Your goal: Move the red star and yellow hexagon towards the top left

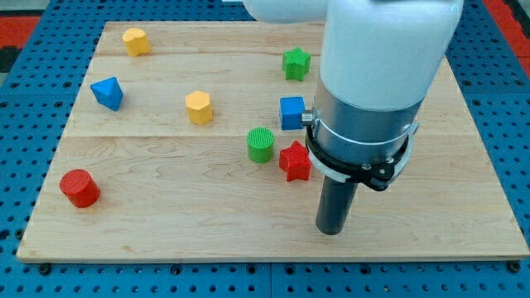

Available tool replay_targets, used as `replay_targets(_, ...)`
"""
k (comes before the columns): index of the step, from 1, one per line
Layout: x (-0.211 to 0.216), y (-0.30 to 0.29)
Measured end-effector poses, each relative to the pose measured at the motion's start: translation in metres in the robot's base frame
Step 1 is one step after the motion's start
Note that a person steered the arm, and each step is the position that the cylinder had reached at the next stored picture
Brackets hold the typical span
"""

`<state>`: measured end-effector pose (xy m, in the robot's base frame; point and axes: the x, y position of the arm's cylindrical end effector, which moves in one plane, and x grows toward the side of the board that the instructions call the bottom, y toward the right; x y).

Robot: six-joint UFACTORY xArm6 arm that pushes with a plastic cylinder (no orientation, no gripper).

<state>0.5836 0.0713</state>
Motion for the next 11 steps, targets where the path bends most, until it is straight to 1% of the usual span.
replay_targets(1,0.0,0.0)
replay_targets(2,-0.008,-0.014)
replay_targets(3,-0.031,-0.032)
replay_targets(4,-0.036,-0.015)
replay_targets(5,-0.057,0.016)
replay_targets(6,-0.08,-0.023)
replay_targets(8,-0.112,-0.131)
replay_targets(9,-0.126,-0.174)
replay_targets(10,-0.157,-0.176)
replay_targets(11,-0.183,-0.162)
